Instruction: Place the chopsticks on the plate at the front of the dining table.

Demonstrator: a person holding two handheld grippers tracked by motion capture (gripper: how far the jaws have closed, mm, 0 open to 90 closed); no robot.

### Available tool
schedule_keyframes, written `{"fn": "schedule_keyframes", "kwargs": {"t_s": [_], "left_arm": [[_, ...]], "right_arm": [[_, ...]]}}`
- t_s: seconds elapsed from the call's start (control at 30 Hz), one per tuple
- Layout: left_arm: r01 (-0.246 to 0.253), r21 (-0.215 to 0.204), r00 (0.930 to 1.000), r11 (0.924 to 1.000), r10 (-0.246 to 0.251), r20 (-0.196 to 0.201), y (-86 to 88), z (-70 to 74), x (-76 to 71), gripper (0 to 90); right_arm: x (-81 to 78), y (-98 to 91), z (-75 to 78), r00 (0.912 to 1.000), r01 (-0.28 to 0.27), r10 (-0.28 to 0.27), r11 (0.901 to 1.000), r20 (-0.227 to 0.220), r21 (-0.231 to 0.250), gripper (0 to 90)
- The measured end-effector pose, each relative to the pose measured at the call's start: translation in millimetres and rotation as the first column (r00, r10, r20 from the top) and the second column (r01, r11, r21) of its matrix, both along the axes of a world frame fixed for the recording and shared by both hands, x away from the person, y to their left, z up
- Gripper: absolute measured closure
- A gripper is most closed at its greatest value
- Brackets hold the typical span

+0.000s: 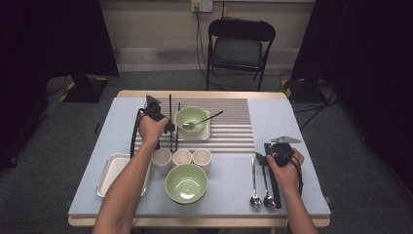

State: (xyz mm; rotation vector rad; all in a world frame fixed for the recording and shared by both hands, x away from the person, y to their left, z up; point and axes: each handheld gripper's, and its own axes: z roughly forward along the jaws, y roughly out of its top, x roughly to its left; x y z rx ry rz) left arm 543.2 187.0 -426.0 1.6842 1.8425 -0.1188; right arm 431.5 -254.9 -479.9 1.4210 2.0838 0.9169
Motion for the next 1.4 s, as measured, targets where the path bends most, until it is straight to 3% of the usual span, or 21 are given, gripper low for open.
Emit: {"fn": "schedule_keyframes", "kwargs": {"t_s": [0.13,0.43,0.53,0.57,0.6,0.67,0.77,0.87,0.97,1.0,1.1,1.13,1.2,1.23,1.27,1.37,1.4], "left_arm": [[0.000,0.019,1.0000,0.9998,0.001,-0.007,0.9,-1.5,0.4,86.2],[0.004,0.011,0.9999,0.9999,-0.004,-0.012,-1.0,-3.0,1.6,86.2],[-0.015,0.005,0.9999,0.9999,0.015,-0.003,-3.8,-3.5,1.8,86.1],[-0.042,0.004,0.9991,0.9991,0.042,0.002,-5.6,-3.6,1.9,86.1],[-0.009,0.015,1.0000,0.9998,0.009,-0.002,-3.1,-3.5,1.8,86.1],[-0.035,0.003,0.9994,0.9994,0.035,0.000,-4.9,-4.1,2.1,86.1],[0.022,0.017,0.9997,0.9996,-0.022,-0.008,-1.7,-4.0,2.0,86.1],[0.008,0.010,0.9999,0.9999,-0.008,-0.008,-4.0,-4.4,2.3,86.1],[0.032,0.012,0.9995,0.9994,-0.032,-0.004,-2.8,-4.8,2.8,86.1],[0.008,0.010,1.0000,0.9999,-0.008,-0.003,-4.5,-5.1,3.0,86.1],[0.009,0.012,0.9999,0.9999,-0.009,-0.006,-4.5,-5.6,3.1,86.0],[0.048,0.027,0.9988,0.9985,-0.047,-0.011,-1.8,-5.4,3.1,86.0],[0.003,0.018,1.0000,0.9998,-0.003,-0.008,-4.2,-6.2,3.5,86.0],[0.039,0.030,0.9992,0.9988,-0.038,-0.010,-1.8,-6.3,3.5,85.9],[0.012,0.021,0.9999,0.9997,-0.012,-0.008,-3.7,-7.0,3.6,85.9],[0.020,0.023,0.9997,0.9995,-0.020,-0.013,-3.1,-7.0,3.7,85.8],[-0.001,0.019,1.0000,0.9998,0.001,-0.008,-4.4,-7.1,3.9,85.8]], "right_arm": [[-0.1,0.0,0.0,1.0000,0.000,0.000,1.0000,0.000,0.000,15.1],[-0.1,0.0,0.0,1.0000,0.000,0.000,1.0000,0.000,0.000,15.1],[0.0,0.0,0.0,1.0000,0.000,0.000,1.0000,0.000,0.000,15.1],[0.0,0.0,0.0,1.0000,0.000,0.000,1.0000,0.000,0.000,15.1],[0.0,0.0,0.0,1.0000,-0.001,0.001,1.0000,0.001,0.000,15.1],[-0.1,0.0,0.0,1.0000,0.000,0.000,1.0000,0.000,0.000,15.1],[-0.1,0.0,0.0,1.0000,0.000,0.000,1.0000,0.000,0.000,15.1],[-0.1,0.1,0.0,1.0000,0.000,0.000,1.0000,0.000,0.000,15.1],[0.0,0.0,-0.1,1.0000,-0.001,0.001,1.0000,0.003,-0.002,15.1],[0.0,0.0,-0.1,1.0000,-0.001,0.001,1.0000,0.002,-0.001,15.1],[0.0,0.0,-0.1,1.0000,-0.001,0.001,1.0000,0.002,-0.001,15.1],[-0.1,0.1,0.0,1.0000,0.000,0.000,1.0000,0.000,0.000,15.1],[0.0,0.0,-0.1,1.0000,-0.001,0.001,1.0000,0.002,-0.002,15.1],[-0.1,0.1,0.0,1.0000,0.000,0.000,1.0000,0.000,0.000,15.1],[-0.1,0.1,0.0,1.0000,0.001,-0.001,1.0000,0.000,0.000,15.1],[0.0,0.0,-0.1,1.0000,-0.001,0.001,1.0000,0.002,-0.001,15.1],[0.0,0.0,-0.1,1.0000,0.000,0.000,1.0000,0.002,-0.001,15.1]]}}
